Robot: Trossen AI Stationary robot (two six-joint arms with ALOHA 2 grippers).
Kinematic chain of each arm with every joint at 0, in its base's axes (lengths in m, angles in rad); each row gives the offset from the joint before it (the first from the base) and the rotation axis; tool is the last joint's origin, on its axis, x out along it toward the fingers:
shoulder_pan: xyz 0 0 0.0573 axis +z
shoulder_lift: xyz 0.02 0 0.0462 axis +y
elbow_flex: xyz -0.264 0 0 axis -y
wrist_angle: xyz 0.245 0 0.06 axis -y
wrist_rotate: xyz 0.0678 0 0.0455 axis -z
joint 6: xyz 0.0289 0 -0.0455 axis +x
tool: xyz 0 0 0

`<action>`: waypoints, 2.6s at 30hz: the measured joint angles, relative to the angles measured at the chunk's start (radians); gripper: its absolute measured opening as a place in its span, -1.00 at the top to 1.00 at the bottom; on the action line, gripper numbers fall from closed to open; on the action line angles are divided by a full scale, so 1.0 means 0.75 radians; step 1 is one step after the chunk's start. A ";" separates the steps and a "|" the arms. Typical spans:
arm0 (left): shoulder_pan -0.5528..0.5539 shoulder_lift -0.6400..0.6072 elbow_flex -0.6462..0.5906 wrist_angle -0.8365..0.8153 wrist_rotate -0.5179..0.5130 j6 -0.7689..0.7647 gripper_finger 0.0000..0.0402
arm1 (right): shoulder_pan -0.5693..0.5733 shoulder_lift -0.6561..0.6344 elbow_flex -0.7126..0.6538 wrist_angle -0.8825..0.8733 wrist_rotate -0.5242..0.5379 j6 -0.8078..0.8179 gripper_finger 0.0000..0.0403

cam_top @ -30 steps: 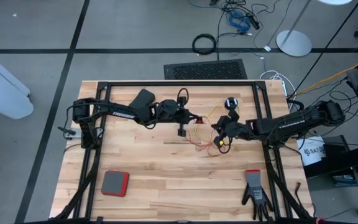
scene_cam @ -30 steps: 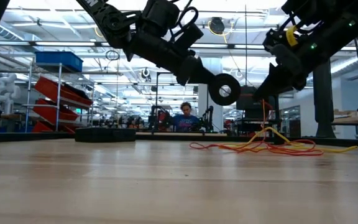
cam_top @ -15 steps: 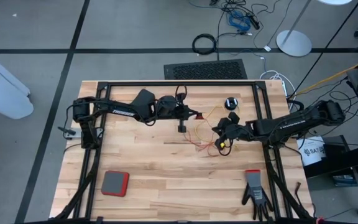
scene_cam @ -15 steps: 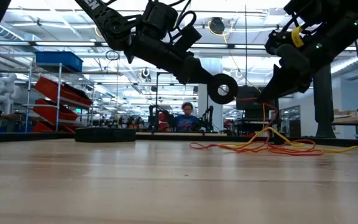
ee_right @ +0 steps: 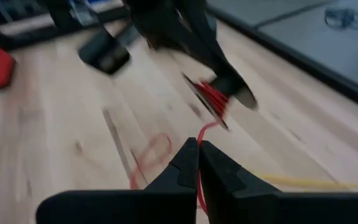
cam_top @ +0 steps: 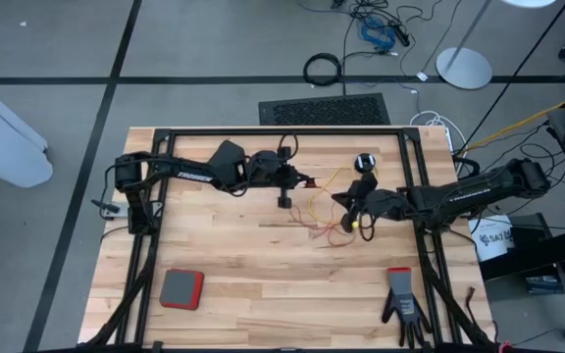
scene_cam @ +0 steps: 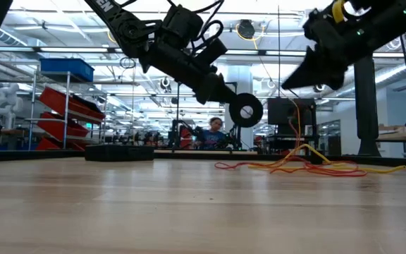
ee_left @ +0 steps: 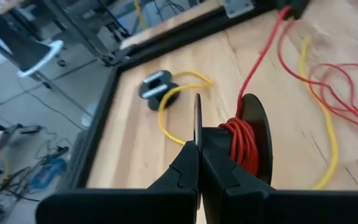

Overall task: Coil cords
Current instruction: Coil the red wire on the spool

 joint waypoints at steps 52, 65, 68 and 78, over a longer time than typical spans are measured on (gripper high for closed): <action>0.030 0.108 -0.002 0.544 0.123 -0.731 1.00 | 0.032 0.814 0.056 1.037 0.718 -0.729 0.97; 0.156 0.089 0.001 0.519 0.765 -0.807 1.00 | 0.056 0.816 0.007 0.925 0.537 -0.516 0.68; 0.188 0.065 0.001 0.489 0.920 -0.805 1.00 | 0.060 0.816 -0.003 0.927 0.465 -0.496 0.68; 0.283 0.039 0.001 0.244 1.274 -0.702 1.00 | 0.134 0.815 -0.005 0.930 0.329 -0.473 0.67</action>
